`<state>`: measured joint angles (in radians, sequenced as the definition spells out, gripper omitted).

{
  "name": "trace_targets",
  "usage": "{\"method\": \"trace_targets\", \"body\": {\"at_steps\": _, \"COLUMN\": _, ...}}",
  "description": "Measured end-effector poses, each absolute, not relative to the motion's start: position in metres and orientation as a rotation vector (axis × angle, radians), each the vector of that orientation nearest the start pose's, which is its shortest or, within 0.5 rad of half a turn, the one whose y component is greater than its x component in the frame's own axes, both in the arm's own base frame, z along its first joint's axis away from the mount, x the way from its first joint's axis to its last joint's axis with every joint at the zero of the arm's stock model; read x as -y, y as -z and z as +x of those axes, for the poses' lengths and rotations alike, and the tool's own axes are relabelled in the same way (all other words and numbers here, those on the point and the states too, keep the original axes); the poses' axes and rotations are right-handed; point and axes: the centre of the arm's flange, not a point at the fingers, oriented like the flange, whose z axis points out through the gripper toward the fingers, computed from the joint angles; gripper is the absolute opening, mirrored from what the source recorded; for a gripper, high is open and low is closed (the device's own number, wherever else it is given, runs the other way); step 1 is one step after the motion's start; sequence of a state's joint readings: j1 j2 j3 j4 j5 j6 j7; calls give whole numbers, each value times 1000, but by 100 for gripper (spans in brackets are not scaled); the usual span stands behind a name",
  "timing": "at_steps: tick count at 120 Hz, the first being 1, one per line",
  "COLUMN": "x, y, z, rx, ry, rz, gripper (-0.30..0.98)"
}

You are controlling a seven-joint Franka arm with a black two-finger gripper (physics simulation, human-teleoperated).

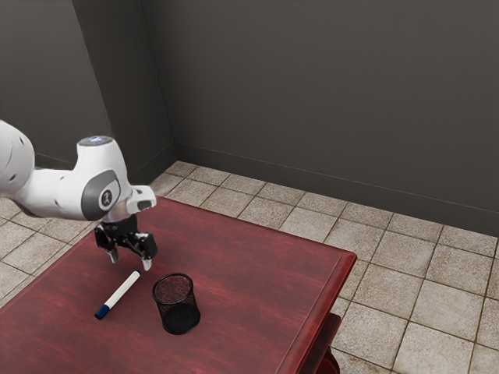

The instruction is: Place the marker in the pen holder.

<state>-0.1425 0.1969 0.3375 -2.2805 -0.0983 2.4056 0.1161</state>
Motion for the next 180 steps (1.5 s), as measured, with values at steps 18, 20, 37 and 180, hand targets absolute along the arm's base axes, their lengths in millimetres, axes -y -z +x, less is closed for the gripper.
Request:
{"method": "trace_targets", "body": {"at_steps": 18, "x": -99, "y": -263, "z": 501, "rx": 206, "ry": -79, "rz": -3154, "gripper": 69}}
{"method": "trace_targets", "body": {"at_steps": 20, "x": -99, "y": -262, "z": 498, "rx": 203, "ry": -81, "rz": -3156, "gripper": 69}}
{"method": "trace_targets", "body": {"at_steps": 37, "x": -100, "y": -263, "z": 486, "rx": 180, "ry": -76, "rz": -3169, "gripper": 69}}
{"method": "trace_targets", "body": {"at_steps": 180, "x": -104, "y": -243, "z": 504, "rx": 98, "ry": -82, "rz": -3181, "gripper": 4}}
